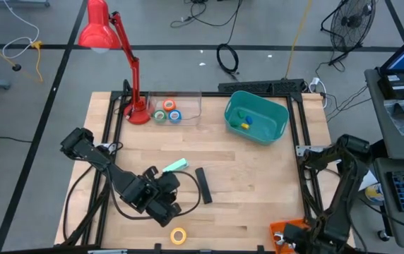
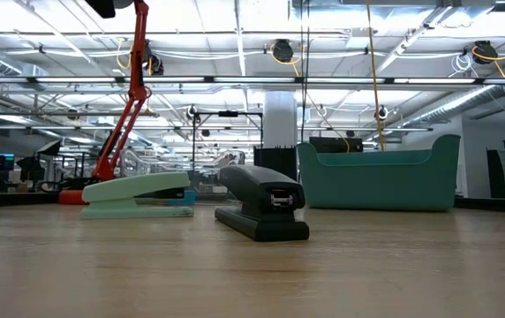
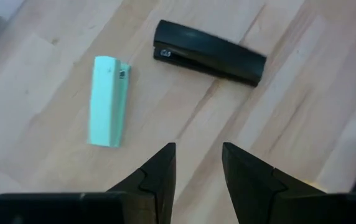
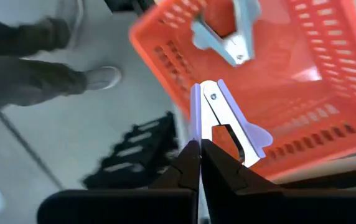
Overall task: Pick and place Stapler, Stapler remover, tape
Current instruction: Put the purple stapler remover into the orange bin
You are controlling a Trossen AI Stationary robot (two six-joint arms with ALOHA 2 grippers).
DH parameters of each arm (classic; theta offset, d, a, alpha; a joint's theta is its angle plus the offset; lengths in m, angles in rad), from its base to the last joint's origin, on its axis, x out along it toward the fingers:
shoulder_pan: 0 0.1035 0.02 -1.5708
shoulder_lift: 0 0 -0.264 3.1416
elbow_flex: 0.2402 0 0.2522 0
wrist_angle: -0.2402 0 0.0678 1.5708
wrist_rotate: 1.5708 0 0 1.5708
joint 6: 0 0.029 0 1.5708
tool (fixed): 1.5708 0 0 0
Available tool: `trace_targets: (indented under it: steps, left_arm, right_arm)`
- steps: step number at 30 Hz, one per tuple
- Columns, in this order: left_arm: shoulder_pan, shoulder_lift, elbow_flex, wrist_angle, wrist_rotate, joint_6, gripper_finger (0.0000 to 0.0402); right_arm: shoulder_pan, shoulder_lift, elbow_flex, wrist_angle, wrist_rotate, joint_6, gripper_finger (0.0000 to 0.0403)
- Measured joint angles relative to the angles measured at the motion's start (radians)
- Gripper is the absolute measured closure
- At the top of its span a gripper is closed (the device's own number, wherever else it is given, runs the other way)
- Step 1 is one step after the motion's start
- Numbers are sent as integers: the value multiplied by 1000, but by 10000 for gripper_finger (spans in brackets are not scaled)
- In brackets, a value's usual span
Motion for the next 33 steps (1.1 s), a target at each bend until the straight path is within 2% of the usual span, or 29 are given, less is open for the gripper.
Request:
trace_targets:
  steps: [7, 17, 22, 33]
  left_arm:
    - [0, 0, 0, 156, -31, -62, 270]
    - [0, 0, 0, 383, -99, -227, 270]
    - [-2, 0, 0, 475, -126, -263, 270]
    - [-2, 0, 0, 641, -158, -263, 270]
  right_arm:
    - [71, -4, 0, -107, 9, -136, 403]
    - [143, -7, -14, -194, 133, -353, 403]
    - [159, -8, -70, -128, 181, -414, 403]
    - [167, -7, -197, 82, 188, -453, 403]
